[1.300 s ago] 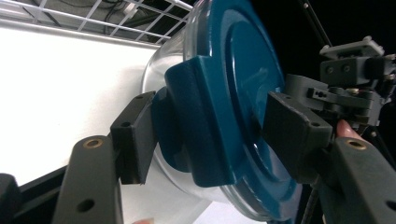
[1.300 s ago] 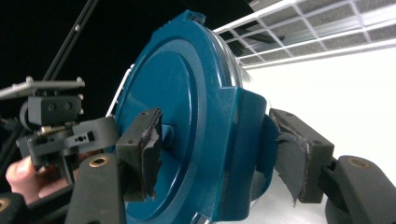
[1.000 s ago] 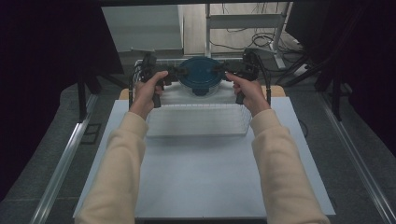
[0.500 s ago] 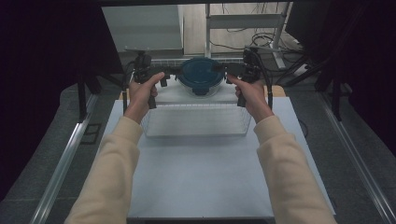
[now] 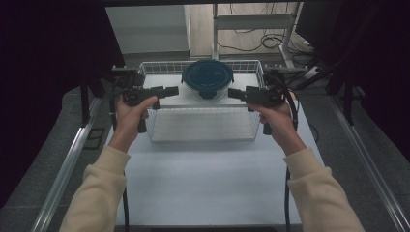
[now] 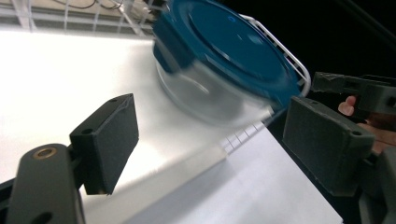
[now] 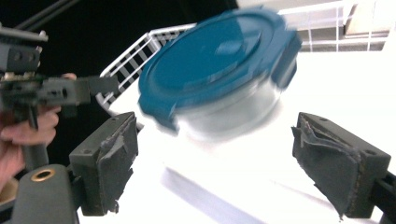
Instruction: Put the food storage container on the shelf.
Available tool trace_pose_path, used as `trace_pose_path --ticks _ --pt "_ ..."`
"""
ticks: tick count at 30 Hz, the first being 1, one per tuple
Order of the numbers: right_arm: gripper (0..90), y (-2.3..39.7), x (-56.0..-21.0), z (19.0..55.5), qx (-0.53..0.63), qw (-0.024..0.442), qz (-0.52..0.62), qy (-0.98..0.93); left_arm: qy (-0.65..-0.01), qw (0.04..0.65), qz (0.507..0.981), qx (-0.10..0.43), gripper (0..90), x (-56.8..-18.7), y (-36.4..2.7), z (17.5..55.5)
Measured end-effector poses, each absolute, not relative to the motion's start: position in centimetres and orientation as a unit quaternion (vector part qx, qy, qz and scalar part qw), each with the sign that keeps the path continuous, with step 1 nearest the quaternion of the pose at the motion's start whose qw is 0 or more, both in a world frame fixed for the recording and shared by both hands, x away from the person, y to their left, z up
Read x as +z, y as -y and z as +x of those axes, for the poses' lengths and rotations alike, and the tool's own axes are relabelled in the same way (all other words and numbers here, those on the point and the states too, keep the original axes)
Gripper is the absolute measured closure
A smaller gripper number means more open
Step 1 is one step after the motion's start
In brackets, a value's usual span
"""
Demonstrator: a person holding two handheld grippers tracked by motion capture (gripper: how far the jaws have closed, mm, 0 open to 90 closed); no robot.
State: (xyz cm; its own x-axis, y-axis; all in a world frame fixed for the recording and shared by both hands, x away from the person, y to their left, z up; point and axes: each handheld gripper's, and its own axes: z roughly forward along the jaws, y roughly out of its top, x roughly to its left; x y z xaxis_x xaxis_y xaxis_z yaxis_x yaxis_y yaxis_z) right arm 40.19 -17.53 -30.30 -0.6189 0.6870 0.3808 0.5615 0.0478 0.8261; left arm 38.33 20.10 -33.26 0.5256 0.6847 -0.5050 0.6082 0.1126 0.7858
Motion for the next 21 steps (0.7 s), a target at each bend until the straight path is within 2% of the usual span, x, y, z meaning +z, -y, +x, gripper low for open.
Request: trace_pose_path --ticks 7,11,15,21 --pt "15.3 19.5 -33.3 34.8 0.533 0.077 0.391 -0.746 -0.461 0.568 0.68 0.043 18.2 -36.7 -21.1 32.1" --pt "15.6 21.0 -36.7 31.9 0.531 0.091 0.383 -0.751 -0.455 0.568 0.685 0.041 18.4 -39.3 -21.8 29.1" --pt "16.1 21.9 -39.1 30.7 0.518 0.105 0.384 -0.757 -0.46 0.53 0.71 0.057 18.3 -42.4 -21.8 27.1" --pt "16.8 23.3 -44.1 29.5 0.487 0.112 0.394 -0.772 -0.48 0.477 0.734 0.054 18.4 -46.8 -21.7 25.8"
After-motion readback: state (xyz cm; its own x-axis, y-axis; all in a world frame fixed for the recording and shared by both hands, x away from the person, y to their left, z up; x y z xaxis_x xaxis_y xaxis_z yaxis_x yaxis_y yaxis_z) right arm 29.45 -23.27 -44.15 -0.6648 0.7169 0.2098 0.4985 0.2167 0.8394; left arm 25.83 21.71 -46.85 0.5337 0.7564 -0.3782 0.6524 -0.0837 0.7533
